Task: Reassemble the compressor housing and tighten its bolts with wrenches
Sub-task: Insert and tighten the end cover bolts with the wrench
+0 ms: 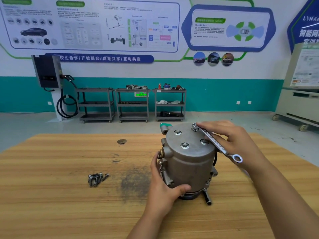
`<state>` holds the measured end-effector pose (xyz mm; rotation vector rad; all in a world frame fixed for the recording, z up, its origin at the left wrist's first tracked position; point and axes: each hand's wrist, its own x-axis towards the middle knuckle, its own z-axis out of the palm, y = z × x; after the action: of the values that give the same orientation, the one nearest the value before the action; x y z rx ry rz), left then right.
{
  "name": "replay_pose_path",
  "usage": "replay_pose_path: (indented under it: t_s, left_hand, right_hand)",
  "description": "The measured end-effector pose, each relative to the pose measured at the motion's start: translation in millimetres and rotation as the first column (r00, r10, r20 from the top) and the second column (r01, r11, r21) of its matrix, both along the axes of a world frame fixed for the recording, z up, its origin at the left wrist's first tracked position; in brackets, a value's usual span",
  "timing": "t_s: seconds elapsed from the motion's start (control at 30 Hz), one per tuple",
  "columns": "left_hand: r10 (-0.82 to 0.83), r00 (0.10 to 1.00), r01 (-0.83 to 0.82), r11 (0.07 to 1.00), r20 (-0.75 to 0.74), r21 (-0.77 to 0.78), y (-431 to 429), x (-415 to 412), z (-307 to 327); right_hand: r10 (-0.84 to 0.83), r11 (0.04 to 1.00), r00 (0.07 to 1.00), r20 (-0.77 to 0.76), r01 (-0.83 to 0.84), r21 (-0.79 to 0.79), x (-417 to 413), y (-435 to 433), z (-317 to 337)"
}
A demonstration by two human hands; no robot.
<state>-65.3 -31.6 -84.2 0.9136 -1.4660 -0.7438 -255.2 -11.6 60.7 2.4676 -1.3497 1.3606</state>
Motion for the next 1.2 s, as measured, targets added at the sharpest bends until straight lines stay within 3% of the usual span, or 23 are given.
replay_pose_path:
  t_s: [0.47,0.6,0.8,0.9,1.0,1.07,1.2]
  left_hand:
    - [-0.027,0.999,0.028,0.999,-0.028,0.016,0,3,-1]
    - [-0.009,1.000,0.010,0.999,-0.024,0.040,1,4,0]
    - [-0.020,1.000,0.021,0.999,-0.022,0.032,2,4,-2]
    - [-0.021,1.000,0.021,1.000,-0.021,0.009,2,2,-2]
    - [-0.021,1.000,0.021,1.000,-0.009,-0.010,2,0,-2]
    - [-0.016,1.000,0.016,1.000,-0.008,-0.011,2,-1,-1]
    - [0.009,1.000,-0.009,1.000,0.001,0.002,4,0,3]
  right_hand:
    - [-0.001,0.996,0.994,-0.111,0.011,0.089,35,-37,41]
    - [-0.038,0.983,0.998,-0.057,0.048,0.175,43,-48,32]
    - [-0.166,0.884,0.974,0.154,0.078,0.460,42,-56,33]
    - [-0.261,0.760,0.883,0.391,-0.063,0.647,30,-56,32]
    - [-0.303,0.687,0.786,0.538,-0.211,0.695,13,-53,26]
    - [-0.236,0.707,0.709,0.664,-0.344,0.618,2,-48,18]
    - [0.015,0.777,0.461,0.887,-0.564,0.279,-10,-35,-6]
